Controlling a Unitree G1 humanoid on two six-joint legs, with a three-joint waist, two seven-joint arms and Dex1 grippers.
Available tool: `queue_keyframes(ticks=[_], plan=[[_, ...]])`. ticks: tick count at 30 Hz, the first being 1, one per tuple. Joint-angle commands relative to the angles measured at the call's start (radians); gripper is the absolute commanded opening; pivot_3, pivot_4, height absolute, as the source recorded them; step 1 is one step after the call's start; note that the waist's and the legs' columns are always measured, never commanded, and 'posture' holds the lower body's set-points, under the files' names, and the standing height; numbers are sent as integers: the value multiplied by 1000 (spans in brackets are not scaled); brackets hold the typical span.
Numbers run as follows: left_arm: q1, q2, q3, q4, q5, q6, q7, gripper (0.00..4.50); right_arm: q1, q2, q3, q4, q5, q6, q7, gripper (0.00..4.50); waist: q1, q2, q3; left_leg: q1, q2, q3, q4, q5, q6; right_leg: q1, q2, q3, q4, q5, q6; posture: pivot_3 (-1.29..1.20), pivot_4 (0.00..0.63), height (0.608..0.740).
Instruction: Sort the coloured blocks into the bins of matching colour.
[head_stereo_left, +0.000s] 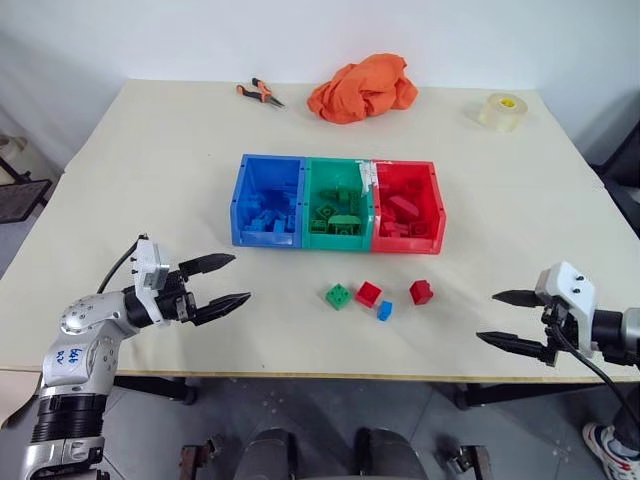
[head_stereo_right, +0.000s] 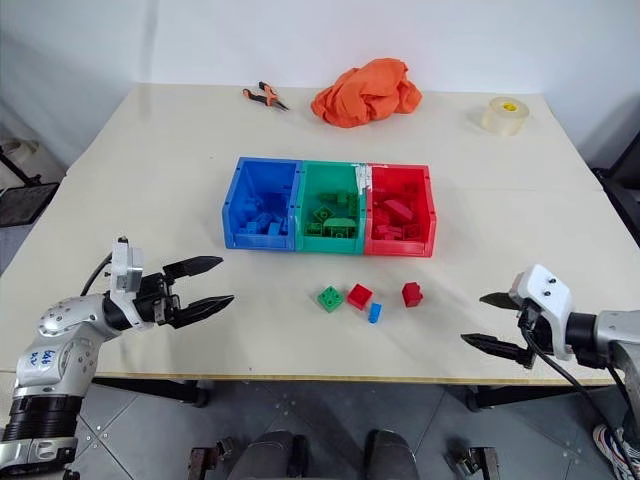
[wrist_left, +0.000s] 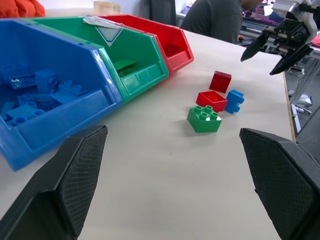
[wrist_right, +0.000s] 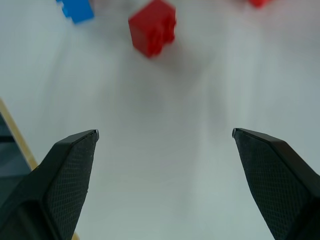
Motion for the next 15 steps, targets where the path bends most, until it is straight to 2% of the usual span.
queue_keyframes(ticks=[1,9,15], plan=[[-17,0,4,-10,-2,-17,-8,4500,-68,34,49,-37,26,16,-33,4488,0,0,0,0,0,0,0,0,0,0,0,0,0,0,0,0,150,740],[25,-9,15,-81,-16,-5,22,4500,-257,144,264,91,-63,-21,-67,4488,0,0,0,-1,-1,-1,0,0,0,0,0,0,1,0,0,0,150,740],[73,-7,43,-140,-35,12,54,4500,-329,179,341,194,-119,-87,-58,4488,2,0,0,-2,-1,-3,1,0,0,0,0,0,1,0,0,0,150,740]])
